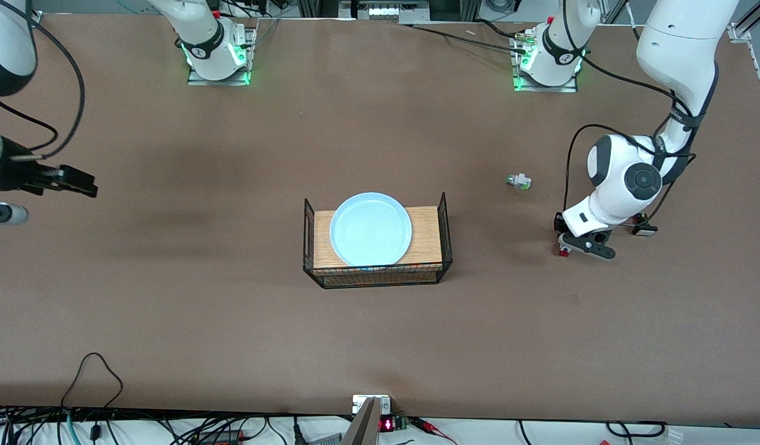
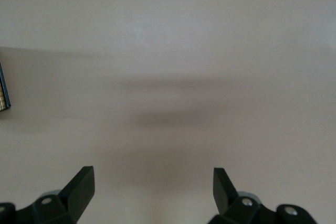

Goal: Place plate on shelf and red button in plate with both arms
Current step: 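Grasp the red-topped white button with the left gripper while the right withdraws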

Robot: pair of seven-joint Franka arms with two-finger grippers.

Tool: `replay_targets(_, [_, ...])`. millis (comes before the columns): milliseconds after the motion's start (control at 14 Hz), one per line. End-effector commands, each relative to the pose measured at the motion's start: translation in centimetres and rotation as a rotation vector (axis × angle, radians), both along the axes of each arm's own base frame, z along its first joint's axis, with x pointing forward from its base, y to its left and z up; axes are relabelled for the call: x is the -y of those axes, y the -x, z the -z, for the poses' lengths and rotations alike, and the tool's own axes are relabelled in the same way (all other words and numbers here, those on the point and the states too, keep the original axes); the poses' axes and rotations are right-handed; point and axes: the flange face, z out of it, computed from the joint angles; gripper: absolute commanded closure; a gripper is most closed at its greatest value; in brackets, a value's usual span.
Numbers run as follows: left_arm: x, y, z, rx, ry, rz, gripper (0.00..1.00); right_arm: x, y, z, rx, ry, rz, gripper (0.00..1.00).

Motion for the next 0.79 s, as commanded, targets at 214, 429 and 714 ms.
replay_targets(214, [7.1, -4.3, -15.1, -0.222, 0.023, 0.107, 0.88, 1.0, 4.6, 0.0, 0.057, 0.002, -0.013, 0.00])
replay_targets(429, [12.4, -5.5, -24.1, -0.278, 0.115, 0.020, 0.88, 1.3, 7.2, 0.0, 0.049, -0.002, 0.049, 0.00])
replay_targets(714, [23.9, -4.1, -30.8, -0.329, 0.329, -0.186, 0.88, 0.5, 7.2, -1.1, 0.043, -0.002, -0.015, 0.00])
